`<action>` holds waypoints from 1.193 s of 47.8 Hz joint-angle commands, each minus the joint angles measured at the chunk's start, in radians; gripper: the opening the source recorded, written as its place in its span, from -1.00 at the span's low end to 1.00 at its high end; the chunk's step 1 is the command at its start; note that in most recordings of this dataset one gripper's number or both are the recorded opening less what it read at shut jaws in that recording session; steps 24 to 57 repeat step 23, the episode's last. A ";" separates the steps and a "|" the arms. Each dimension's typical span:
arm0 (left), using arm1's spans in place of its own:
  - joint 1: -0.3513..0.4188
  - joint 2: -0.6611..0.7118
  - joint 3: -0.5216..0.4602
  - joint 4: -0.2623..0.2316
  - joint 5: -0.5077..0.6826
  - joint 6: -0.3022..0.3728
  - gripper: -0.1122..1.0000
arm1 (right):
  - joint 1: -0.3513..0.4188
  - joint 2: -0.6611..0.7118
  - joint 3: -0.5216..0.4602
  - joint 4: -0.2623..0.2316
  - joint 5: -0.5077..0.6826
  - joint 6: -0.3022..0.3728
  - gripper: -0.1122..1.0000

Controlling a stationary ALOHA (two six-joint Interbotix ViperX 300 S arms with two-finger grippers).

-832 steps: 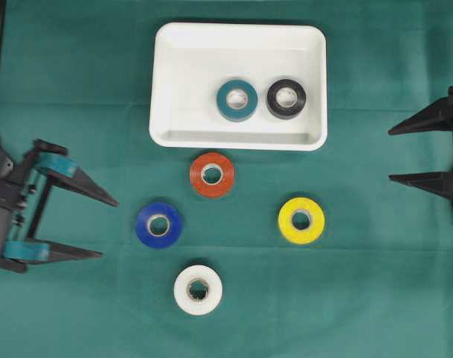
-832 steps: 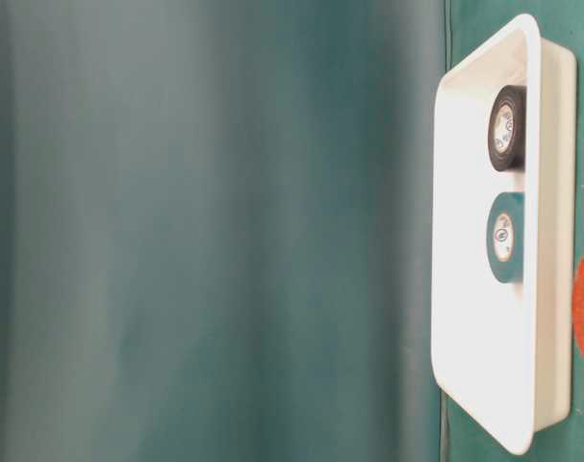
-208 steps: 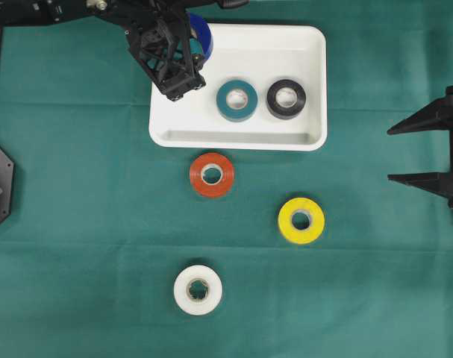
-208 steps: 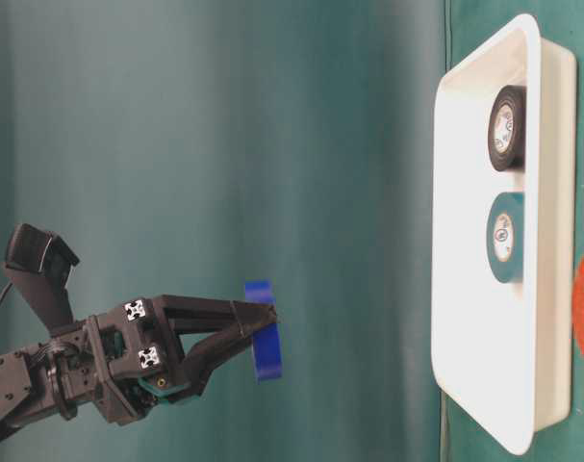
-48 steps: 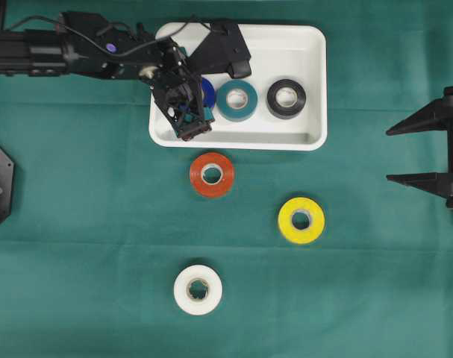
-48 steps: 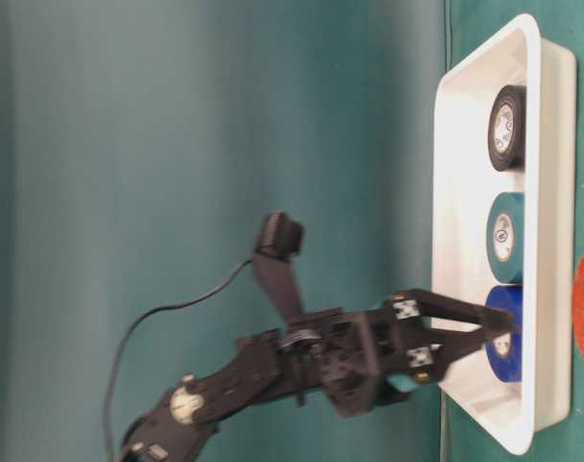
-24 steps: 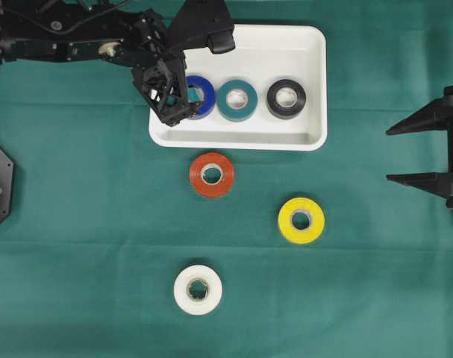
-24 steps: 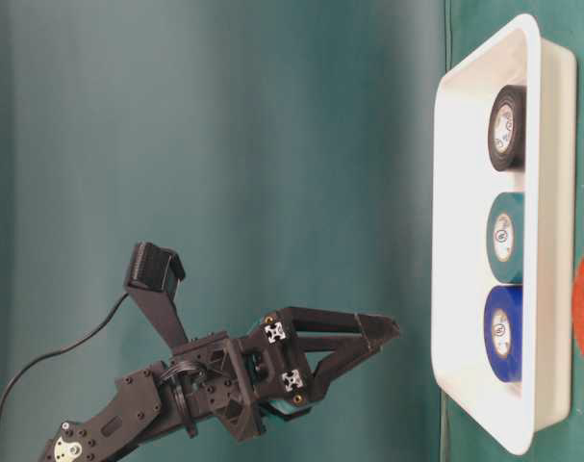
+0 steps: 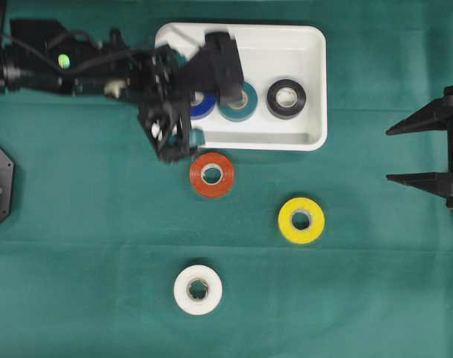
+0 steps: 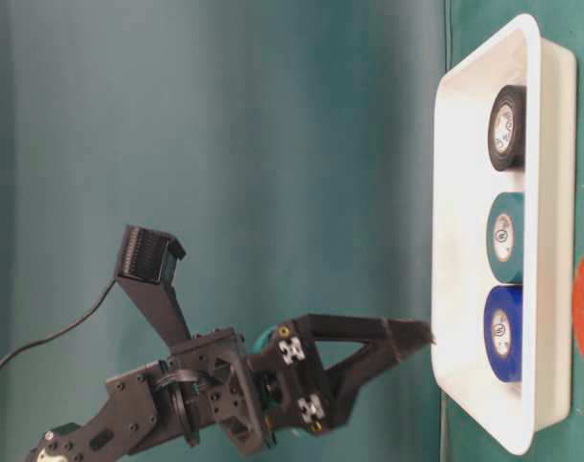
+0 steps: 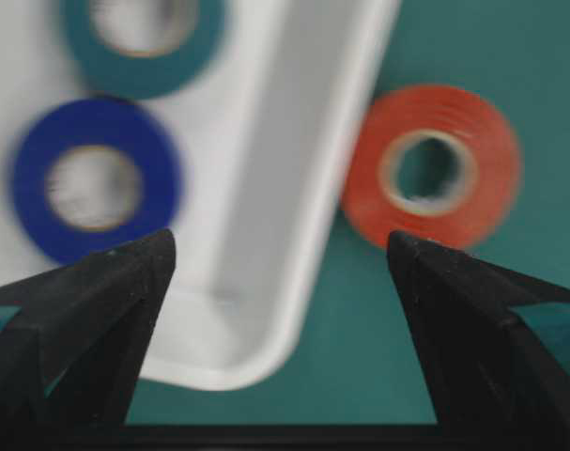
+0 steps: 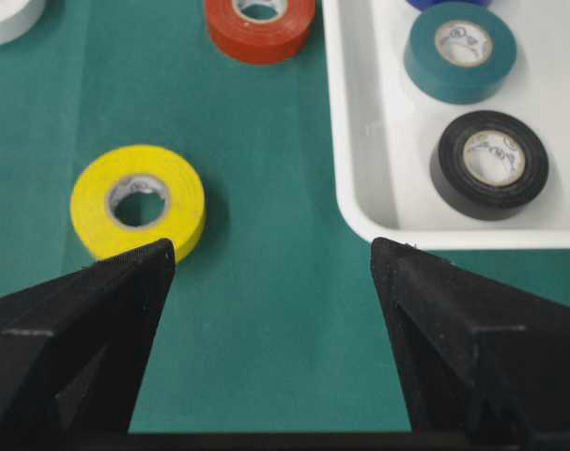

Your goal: Pick up the tape from a random location and place it into the white case.

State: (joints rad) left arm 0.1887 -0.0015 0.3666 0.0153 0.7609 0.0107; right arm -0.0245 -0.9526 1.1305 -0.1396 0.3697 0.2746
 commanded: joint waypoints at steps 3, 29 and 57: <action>-0.074 -0.034 -0.009 -0.002 -0.003 -0.005 0.96 | 0.002 0.005 -0.031 0.000 -0.008 0.000 0.65; -0.140 -0.046 -0.006 -0.002 -0.028 -0.009 0.96 | 0.002 0.005 -0.031 0.002 -0.008 0.003 0.65; -0.140 -0.046 -0.006 -0.002 -0.028 -0.009 0.96 | 0.002 0.005 -0.031 0.002 -0.008 0.003 0.65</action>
